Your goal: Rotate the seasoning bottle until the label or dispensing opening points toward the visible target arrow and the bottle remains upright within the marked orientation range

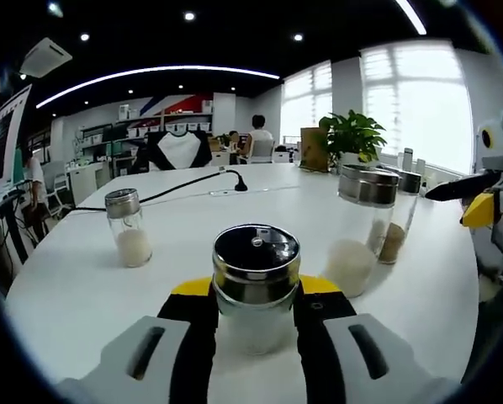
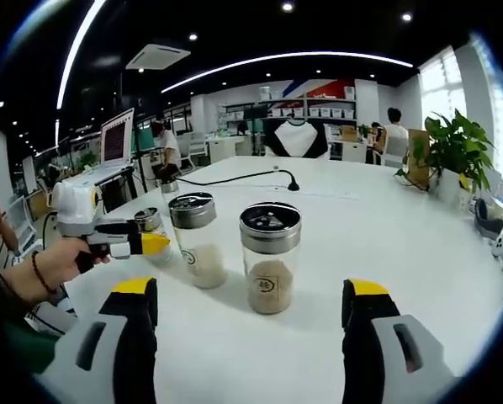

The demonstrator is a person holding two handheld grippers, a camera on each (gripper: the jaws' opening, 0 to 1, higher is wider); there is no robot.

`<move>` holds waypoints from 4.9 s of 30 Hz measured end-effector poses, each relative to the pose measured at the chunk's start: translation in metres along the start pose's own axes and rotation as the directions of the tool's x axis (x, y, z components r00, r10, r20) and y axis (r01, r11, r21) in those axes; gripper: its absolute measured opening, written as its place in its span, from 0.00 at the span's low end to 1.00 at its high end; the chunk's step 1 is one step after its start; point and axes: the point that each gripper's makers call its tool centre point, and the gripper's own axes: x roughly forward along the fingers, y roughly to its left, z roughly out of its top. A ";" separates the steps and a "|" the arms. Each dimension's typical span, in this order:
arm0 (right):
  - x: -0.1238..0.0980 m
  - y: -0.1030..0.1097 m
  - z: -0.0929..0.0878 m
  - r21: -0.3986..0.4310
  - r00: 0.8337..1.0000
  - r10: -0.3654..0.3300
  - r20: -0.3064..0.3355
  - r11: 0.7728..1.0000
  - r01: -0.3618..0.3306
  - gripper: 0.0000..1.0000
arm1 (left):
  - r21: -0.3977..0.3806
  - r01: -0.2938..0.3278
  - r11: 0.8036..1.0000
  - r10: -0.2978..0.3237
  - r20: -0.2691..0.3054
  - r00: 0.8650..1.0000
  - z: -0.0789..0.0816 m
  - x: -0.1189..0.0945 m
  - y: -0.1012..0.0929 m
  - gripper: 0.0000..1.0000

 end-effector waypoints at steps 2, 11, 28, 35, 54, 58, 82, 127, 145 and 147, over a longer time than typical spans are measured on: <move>0.001 0.000 0.000 0.000 1.000 0.002 -0.002 1.000 -0.002 0.92 | 0.005 0.004 1.000 -0.004 -0.002 1.000 0.000 0.000 0.000 0.37; 0.001 0.001 0.001 -0.001 1.000 0.009 0.002 1.000 -0.009 0.91 | 0.029 0.069 0.997 -0.069 -0.007 0.998 0.000 0.001 -0.001 0.37; 0.001 0.003 0.000 0.004 1.000 0.028 0.012 1.000 -0.028 0.91 | 0.067 0.220 0.973 -0.220 -0.008 0.976 0.000 0.001 -0.006 0.37; 0.000 0.002 -0.001 0.010 1.000 0.027 0.014 1.000 -0.027 0.90 | 0.078 0.258 0.963 -0.258 -0.011 0.966 0.000 0.001 -0.008 0.37; -0.002 0.003 -0.002 0.011 0.999 0.028 0.015 1.000 -0.028 0.89 | 0.086 0.326 0.941 -0.326 -0.018 0.945 0.000 0.001 -0.010 0.37; -0.002 0.002 -0.001 0.010 1.000 0.026 0.013 1.000 -0.026 0.89 | 0.061 0.315 0.947 -0.316 -0.005 0.949 -0.001 0.002 -0.010 0.38; 0.000 0.004 0.008 -0.050 0.999 0.026 0.030 0.998 -0.024 0.90 | -0.024 0.052 0.998 -0.051 0.036 0.998 0.015 -0.013 -0.005 0.49; 0.001 -0.005 0.016 -0.013 0.999 0.026 0.048 1.000 -0.025 0.88 | -0.066 -0.189 0.980 0.189 -0.007 0.982 0.001 0.000 0.006 0.38; 0.004 0.002 0.012 -0.008 0.998 0.048 0.033 0.999 -0.048 0.88 | -0.047 -0.164 0.985 0.164 0.003 0.986 0.000 0.001 0.006 0.38; 0.004 0.002 0.012 -0.009 0.998 0.049 0.033 0.999 -0.048 0.87 | -0.048 -0.159 0.986 0.160 0.005 0.987 0.000 0.002 0.006 0.38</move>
